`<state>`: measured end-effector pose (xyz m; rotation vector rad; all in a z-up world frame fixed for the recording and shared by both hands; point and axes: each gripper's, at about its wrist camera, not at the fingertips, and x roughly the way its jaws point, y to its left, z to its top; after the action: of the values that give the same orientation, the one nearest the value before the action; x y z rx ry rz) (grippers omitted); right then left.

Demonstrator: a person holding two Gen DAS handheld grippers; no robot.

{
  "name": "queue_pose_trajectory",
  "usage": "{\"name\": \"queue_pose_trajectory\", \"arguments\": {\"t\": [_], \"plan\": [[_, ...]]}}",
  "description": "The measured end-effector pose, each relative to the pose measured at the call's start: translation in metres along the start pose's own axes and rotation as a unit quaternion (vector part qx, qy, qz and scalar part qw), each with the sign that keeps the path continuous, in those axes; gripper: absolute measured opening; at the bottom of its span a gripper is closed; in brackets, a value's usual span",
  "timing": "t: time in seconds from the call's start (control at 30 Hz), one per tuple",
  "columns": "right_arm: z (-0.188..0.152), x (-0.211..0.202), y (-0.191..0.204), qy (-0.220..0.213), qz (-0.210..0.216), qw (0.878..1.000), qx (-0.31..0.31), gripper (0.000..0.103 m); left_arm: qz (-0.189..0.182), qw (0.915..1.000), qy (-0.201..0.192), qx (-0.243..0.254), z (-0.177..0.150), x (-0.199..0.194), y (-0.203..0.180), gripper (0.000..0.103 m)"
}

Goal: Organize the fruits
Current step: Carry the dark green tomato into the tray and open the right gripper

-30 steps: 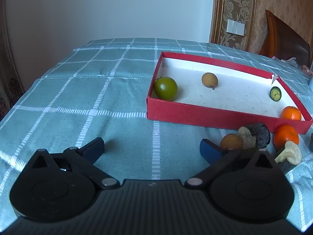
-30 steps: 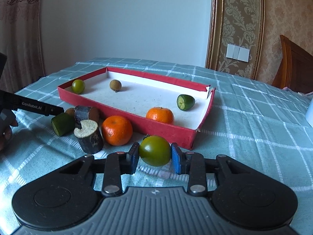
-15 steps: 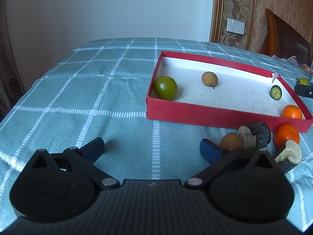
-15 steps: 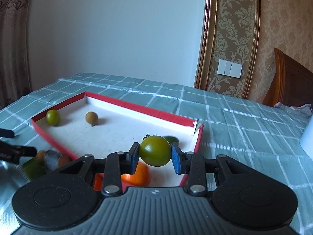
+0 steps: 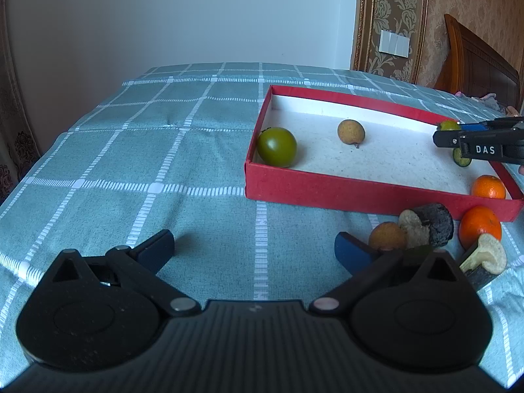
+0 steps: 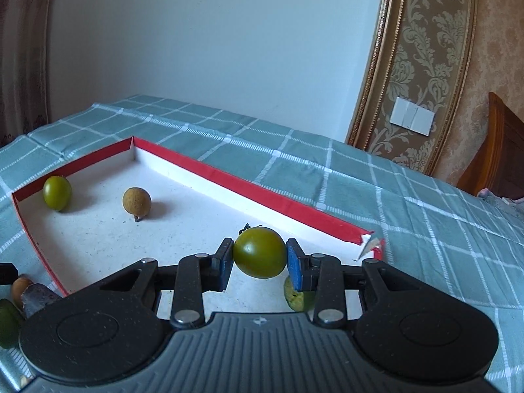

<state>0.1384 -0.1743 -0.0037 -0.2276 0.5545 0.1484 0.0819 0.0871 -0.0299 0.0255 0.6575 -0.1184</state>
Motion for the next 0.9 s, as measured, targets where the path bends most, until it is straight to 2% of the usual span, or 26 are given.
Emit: {"name": "queue_pose_trajectory", "arguments": {"t": [0.3, 0.9], "plan": [[0.001, 0.020, 0.001, 0.023, 0.004, 1.000, -0.005, 0.034, 0.000, 1.0000, 0.000, 0.000, 0.000, 0.000, 0.000, 0.103], [0.001, 0.024, 0.000, 0.051, 0.002, 0.999, -0.003, 0.034, 0.000, 1.0000, 0.000, 0.000, 0.000, 0.000, 0.000, 0.103]]}}
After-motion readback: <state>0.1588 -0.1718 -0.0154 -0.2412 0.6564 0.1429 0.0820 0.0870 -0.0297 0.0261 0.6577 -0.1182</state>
